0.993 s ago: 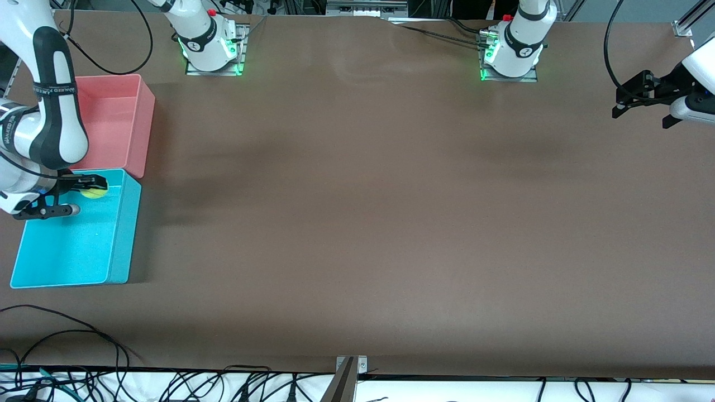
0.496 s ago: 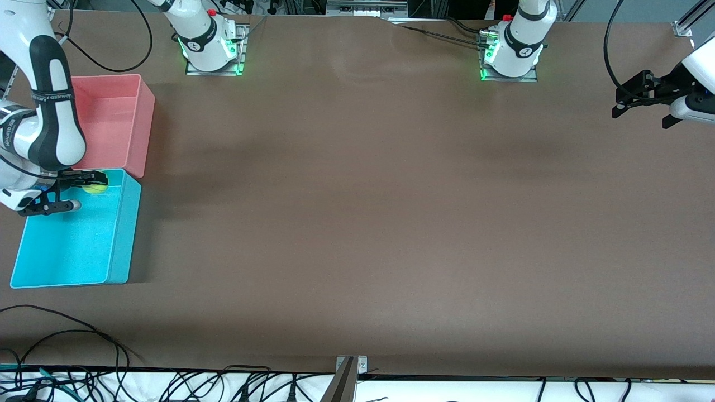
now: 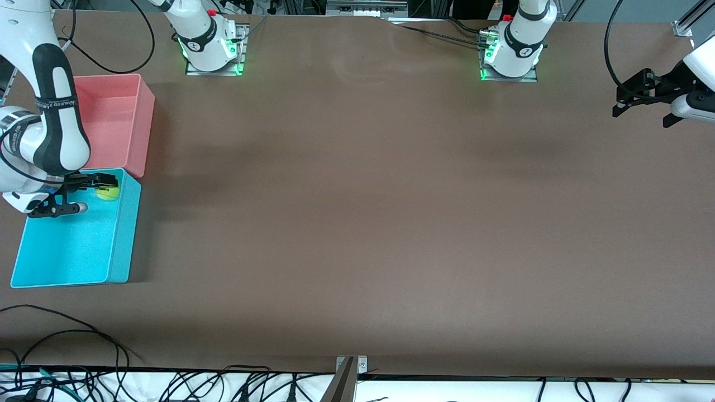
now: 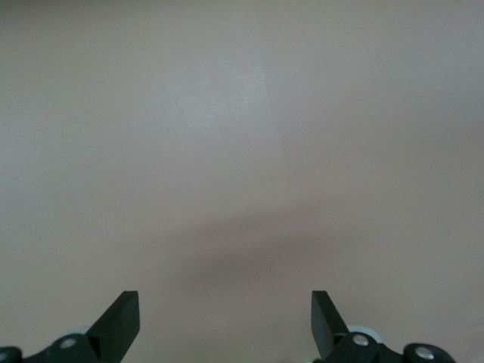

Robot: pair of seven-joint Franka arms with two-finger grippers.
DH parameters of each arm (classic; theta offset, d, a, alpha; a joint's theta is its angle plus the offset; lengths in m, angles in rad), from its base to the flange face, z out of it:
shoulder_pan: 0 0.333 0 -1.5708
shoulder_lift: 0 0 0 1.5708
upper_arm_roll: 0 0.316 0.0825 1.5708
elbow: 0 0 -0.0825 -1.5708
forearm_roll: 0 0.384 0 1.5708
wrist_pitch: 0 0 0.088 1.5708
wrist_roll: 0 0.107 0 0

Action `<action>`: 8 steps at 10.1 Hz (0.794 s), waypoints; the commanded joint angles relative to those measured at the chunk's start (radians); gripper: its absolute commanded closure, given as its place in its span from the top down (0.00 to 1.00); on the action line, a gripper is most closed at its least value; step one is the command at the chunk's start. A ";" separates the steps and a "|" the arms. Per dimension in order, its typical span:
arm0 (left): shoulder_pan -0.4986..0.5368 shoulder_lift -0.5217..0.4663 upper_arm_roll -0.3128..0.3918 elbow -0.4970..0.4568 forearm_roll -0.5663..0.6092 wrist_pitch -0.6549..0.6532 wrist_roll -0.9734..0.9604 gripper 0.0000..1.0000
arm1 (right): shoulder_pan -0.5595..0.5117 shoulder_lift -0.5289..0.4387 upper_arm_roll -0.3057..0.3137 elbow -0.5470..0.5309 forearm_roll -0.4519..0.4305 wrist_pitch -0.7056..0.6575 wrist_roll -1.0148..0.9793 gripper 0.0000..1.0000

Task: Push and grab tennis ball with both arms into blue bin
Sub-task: 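Carry the ball over the cyan bin and open the right gripper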

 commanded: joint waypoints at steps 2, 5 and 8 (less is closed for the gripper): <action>0.005 0.009 -0.004 0.028 -0.022 -0.023 -0.005 1.00 | 0.001 -0.015 0.004 0.048 0.019 -0.023 -0.012 1.00; 0.007 0.009 -0.002 0.028 -0.022 -0.025 -0.003 1.00 | 0.001 -0.035 0.000 0.281 0.018 -0.298 0.003 1.00; 0.005 0.011 -0.004 0.028 -0.022 -0.025 -0.003 1.00 | 0.007 -0.056 0.006 0.529 0.009 -0.574 0.151 1.00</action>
